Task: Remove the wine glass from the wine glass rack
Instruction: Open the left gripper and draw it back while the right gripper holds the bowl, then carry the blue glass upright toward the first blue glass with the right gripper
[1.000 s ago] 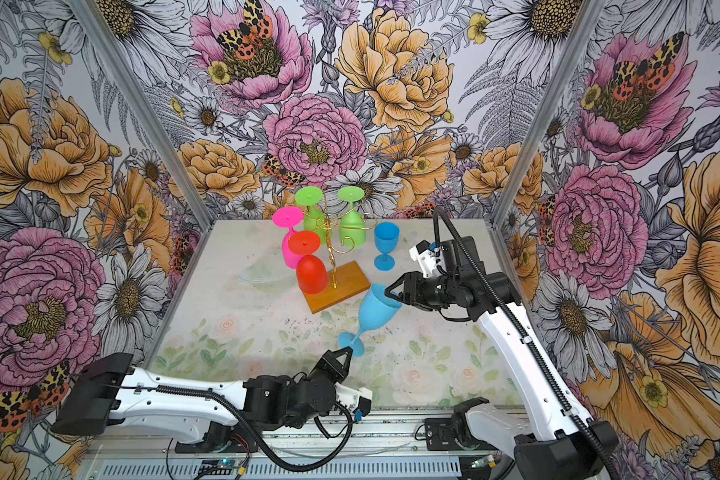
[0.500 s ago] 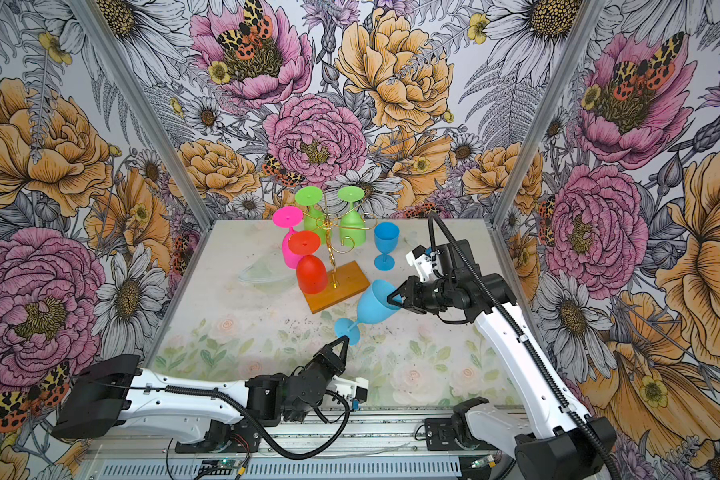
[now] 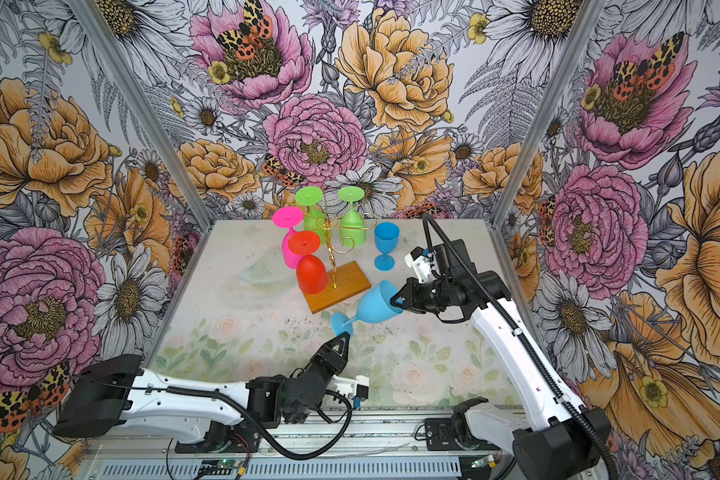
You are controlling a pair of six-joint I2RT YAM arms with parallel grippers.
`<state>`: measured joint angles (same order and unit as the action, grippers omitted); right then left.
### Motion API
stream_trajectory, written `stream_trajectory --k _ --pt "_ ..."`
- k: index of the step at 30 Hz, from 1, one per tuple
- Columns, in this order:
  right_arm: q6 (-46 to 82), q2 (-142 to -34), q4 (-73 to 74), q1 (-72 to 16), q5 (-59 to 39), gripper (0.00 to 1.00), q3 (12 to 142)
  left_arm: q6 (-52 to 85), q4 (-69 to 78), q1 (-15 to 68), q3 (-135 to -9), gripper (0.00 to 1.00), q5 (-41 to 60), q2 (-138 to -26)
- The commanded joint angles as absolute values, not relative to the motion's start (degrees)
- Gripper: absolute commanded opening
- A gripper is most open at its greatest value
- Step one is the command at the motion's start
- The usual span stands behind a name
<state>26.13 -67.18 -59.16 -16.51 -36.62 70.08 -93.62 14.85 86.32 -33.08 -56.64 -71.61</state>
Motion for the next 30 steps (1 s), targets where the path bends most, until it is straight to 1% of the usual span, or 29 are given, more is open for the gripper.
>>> stream_trajectory --k 1,4,7,9,12,15,17,19,21,26,30 --pt "22.7 -68.0 -58.1 -15.9 -33.4 0.00 73.4 -73.5 0.9 88.5 -40.1 0.75 -57.8 -71.7" --pt "21.1 -69.1 -58.1 -14.8 -31.7 0.00 75.3 -63.4 -1.7 89.7 -42.4 0.79 -56.6 -71.5" --pt "19.4 -70.3 -58.2 -13.3 -28.0 0.00 77.4 -54.9 -2.5 90.6 -43.4 0.81 -56.5 -71.0" --pt "18.3 -71.2 -58.2 -12.6 -23.1 0.00 78.9 -47.6 -4.4 90.9 -44.5 0.82 -56.1 -70.1" --pt "16.3 -74.2 -58.1 -12.2 -12.1 0.00 80.7 -33.2 -14.2 89.8 -47.8 0.87 -51.9 -68.3" --pt "15.1 -78.9 -58.1 -11.3 -6.3 0.00 82.6 -23.4 -19.1 89.1 -48.9 0.89 -53.2 -65.9" --pt "14.9 -82.0 -57.9 -11.3 -3.7 0.00 84.5 -16.9 -22.1 88.8 -49.0 0.91 -54.3 -63.2" --pt "15.1 -85.8 -57.7 -11.2 1.8 0.00 87.1 -10.4 -24.5 87.5 -48.6 0.92 -51.2 -58.8" --pt "15.0 -89.0 -57.7 -10.9 4.1 0.00 89.5 -6.2 -24.4 86.1 -46.6 0.93 -47.8 -54.0" --pt "14.9 -96.2 -57.6 -9.5 5.0 0.00 96.5 1.1 -25.4 79.9 -42.6 0.94 -41.5 -42.5" --pt "14.0 -102.2 -57.9 -8.3 6.7 0.00 102.9 6.3 -27.5 73.2 -40.7 0.94 -37.1 -35.1"
